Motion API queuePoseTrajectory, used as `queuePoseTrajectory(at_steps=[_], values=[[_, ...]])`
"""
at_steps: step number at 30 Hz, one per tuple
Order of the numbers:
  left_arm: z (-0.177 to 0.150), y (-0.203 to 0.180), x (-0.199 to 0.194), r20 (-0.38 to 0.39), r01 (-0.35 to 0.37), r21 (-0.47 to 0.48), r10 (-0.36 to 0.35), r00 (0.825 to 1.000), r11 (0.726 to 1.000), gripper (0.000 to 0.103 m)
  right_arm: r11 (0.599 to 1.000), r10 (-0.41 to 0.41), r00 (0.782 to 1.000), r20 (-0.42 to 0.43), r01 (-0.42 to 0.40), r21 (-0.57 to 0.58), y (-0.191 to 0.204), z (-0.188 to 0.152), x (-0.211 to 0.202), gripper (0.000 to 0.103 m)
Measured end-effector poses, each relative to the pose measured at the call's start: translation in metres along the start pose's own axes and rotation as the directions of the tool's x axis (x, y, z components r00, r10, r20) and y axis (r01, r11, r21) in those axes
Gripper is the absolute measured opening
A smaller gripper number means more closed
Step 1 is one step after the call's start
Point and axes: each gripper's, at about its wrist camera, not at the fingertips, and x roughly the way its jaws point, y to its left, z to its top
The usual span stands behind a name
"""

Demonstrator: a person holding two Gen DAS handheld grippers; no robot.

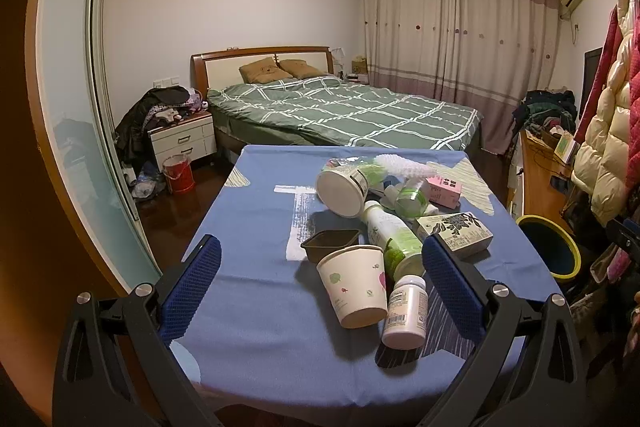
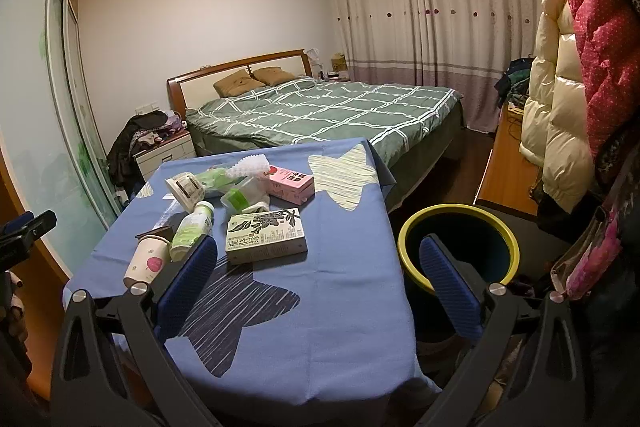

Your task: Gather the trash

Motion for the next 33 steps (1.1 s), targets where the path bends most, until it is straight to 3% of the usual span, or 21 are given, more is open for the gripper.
queuePoseTrajectory(at_steps=[33], values=[[-0.0061, -0.0073, 0.0048, -0.012, 0.009, 0.014, -0.009, 1.0, 1.0, 0.099, 1.0, 0.001, 1.0, -0.009, -0.001, 0.002, 0.0014, -0.0036, 0.0048, 0.097]])
